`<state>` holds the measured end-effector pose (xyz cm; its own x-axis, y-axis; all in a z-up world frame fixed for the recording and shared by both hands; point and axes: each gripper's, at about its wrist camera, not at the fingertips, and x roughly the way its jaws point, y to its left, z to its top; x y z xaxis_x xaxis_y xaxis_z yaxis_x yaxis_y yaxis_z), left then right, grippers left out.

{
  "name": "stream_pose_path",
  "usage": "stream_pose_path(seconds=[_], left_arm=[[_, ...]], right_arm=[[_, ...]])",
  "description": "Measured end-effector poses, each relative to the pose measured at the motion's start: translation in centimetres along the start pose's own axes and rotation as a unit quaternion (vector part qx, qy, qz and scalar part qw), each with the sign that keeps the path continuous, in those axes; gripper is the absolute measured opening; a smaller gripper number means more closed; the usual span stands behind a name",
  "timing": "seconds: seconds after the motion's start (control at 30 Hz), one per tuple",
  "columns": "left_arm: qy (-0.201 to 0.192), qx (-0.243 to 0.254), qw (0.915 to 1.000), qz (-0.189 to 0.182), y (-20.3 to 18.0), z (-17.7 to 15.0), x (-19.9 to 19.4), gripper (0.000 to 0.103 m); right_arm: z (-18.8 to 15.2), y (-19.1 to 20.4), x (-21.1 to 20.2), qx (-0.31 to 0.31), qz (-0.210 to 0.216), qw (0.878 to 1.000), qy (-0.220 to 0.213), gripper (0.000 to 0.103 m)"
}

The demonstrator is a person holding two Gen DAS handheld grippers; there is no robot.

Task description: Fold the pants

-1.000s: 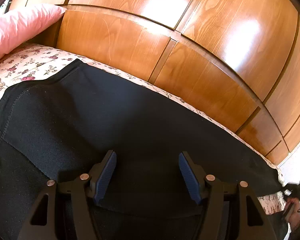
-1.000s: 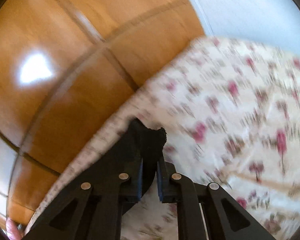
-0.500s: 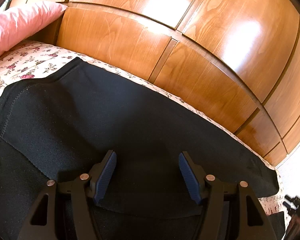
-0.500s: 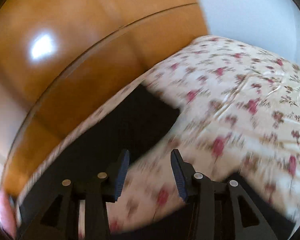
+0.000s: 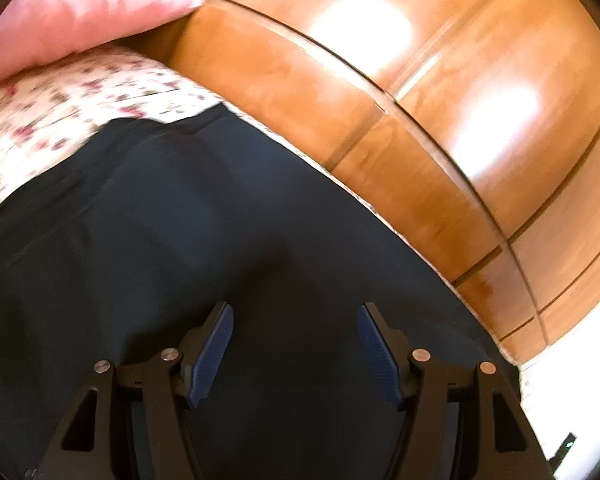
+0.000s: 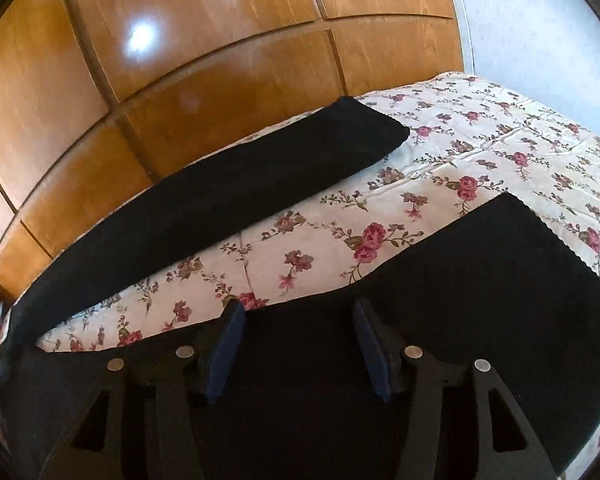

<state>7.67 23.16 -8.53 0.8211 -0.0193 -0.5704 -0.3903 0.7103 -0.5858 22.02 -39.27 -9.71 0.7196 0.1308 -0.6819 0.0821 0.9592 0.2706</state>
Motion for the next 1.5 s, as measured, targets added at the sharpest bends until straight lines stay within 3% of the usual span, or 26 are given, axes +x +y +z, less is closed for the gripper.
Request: stream_pose_path(seconds=[0.07,0.27,0.37,0.53,0.67,0.77,0.9,1.0,1.17,1.27,1.4,1.5], left_arm=[[0.009,0.0,1.0,0.003,0.5,-0.5,-0.8,0.066],[0.048,0.069,0.9958,0.035,-1.2,-0.7,-1.3,0.066],[0.067,0.094,0.9909,0.069,-1.8,0.8,-0.5,0.067],[0.044,0.116,0.9882,0.089,-3.1,4.9,0.7,0.067],[0.058,0.162,0.9775,0.122,-3.6,7.7,3.7,0.068],[0.066,0.2,0.9658,0.151,-3.6,9.2,6.2,0.068],[0.072,0.242,0.9548,0.158,-4.1,10.5,8.7,0.067],[0.072,0.229,0.9581,0.157,-3.9,12.0,10.0,0.068],[0.074,0.155,0.9644,0.201,-1.3,15.2,12.9,0.067],[0.06,0.119,0.9687,0.21,0.2,16.5,14.1,0.068],[0.023,0.149,0.9649,0.215,0.4,14.9,14.8,0.071],[0.019,0.148,0.967,0.207,0.6,14.9,14.8,0.072]], right_arm=[[-0.1,0.0,0.1,-0.001,-0.001,1.0,0.0,0.058],[0.1,0.1,-0.2,0.003,0.007,1.0,0.001,0.06],[0.0,0.6,-0.2,-0.007,0.003,1.0,0.003,0.063],[0.6,1.6,0.5,-0.045,-0.003,0.998,0.035,0.073],[1.3,2.9,0.8,-0.094,-0.022,0.994,0.052,0.073],[3.2,2.6,0.8,-0.092,-0.017,0.995,0.04,0.072],[7.1,1.2,2.1,-0.067,-0.035,0.997,0.027,0.072],[10.9,-0.1,3.8,-0.046,-0.058,0.997,0.011,0.072],[16.2,-1.7,7.6,-0.007,-0.091,0.996,0.014,0.072],[18.8,-2.5,9.9,0.013,-0.107,0.994,0.014,0.072],[20.8,-2.7,13.3,0.016,-0.121,0.992,0.024,0.058],[21.2,-2.5,15.0,0.009,-0.125,0.992,0.02,0.057]])
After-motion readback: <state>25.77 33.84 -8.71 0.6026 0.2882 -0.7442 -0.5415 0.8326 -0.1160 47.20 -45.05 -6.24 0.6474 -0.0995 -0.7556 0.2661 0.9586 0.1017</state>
